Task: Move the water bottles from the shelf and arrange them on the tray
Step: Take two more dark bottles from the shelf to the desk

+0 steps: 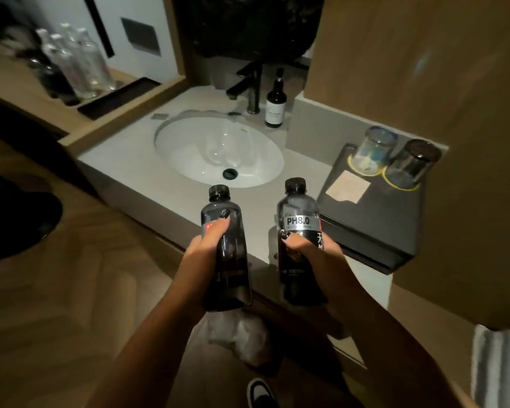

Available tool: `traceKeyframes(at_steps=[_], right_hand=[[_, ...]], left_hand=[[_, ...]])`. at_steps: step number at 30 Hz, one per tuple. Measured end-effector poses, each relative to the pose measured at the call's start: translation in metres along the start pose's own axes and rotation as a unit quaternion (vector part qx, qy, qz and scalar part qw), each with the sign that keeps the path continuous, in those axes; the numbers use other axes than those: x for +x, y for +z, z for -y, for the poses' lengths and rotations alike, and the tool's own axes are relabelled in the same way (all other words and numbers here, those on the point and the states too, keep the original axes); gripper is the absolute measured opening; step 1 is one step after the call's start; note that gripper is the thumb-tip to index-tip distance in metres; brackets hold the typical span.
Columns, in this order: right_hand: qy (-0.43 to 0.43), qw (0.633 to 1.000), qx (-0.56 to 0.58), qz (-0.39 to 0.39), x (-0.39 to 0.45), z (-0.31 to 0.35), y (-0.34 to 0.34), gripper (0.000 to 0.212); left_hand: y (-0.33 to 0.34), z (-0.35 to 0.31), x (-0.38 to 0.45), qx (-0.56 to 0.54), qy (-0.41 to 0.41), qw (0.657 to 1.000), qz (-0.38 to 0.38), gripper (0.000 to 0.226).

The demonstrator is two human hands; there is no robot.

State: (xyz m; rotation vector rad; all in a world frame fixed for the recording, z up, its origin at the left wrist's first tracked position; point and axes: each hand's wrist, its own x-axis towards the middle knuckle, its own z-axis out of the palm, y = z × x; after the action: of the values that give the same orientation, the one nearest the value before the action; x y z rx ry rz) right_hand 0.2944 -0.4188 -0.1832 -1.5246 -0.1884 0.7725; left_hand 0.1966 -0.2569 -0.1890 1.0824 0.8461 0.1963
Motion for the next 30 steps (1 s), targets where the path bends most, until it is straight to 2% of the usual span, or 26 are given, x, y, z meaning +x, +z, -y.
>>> traceKeyframes(at_steps=[1, 2, 3, 5, 8, 10, 13, 17, 22, 25, 30], right_hand=[[-0.005, 1.0, -0.011, 0.014, 0.008, 0.0, 0.014, 0.024], [-0.007, 0.999, -0.023, 0.027, 0.016, 0.001, 0.029, 0.024], [-0.009, 0.999, -0.034, 0.04, 0.025, 0.001, 0.044, 0.024], [-0.011, 0.997, -0.037, 0.066, 0.041, 0.001, 0.075, 0.022], [0.012, 0.995, -0.029, 0.093, 0.065, 0.003, 0.116, 0.034], [0.019, 0.992, -0.044, 0.114, 0.084, 0.008, 0.142, 0.044], [0.004, 0.989, -0.065, 0.136, 0.116, 0.027, 0.181, 0.043], [-0.001, 0.985, -0.064, 0.157, 0.148, 0.052, 0.231, 0.036], [-0.015, 0.981, -0.051, 0.187, 0.178, 0.073, 0.295, 0.009], [0.005, 0.982, -0.047, 0.18, 0.193, 0.074, 0.34, 0.016], [-0.011, 0.984, -0.067, 0.162, 0.222, 0.074, 0.422, 0.028]], left_hand=[[-0.017, -0.006, 0.012, 0.001, 0.024, 1.0, -0.013, 0.031], [-0.034, -0.011, 0.02, -0.046, 0.028, 0.998, -0.036, 0.026], [-0.051, -0.013, 0.027, -0.046, 0.033, 0.997, -0.059, 0.031], [-0.072, -0.019, 0.02, 0.043, 0.035, 0.995, -0.081, 0.035], [-0.09, -0.035, 0.015, 0.013, 0.015, 0.998, -0.066, 0.042], [-0.11, -0.049, 0.033, 0.026, 0.007, 0.995, -0.093, 0.041], [-0.137, -0.085, 0.061, 0.021, 0.002, 0.992, -0.127, 0.041], [-0.172, -0.115, 0.069, -0.004, 0.013, 0.99, -0.139, 0.051], [-0.226, -0.158, 0.101, -0.009, 0.023, 0.99, -0.142, 0.045], [-0.265, -0.178, 0.119, -0.007, 0.026, 0.99, -0.137, 0.048], [-0.338, -0.212, 0.152, 0.031, 0.039, 0.993, -0.106, 0.048]])
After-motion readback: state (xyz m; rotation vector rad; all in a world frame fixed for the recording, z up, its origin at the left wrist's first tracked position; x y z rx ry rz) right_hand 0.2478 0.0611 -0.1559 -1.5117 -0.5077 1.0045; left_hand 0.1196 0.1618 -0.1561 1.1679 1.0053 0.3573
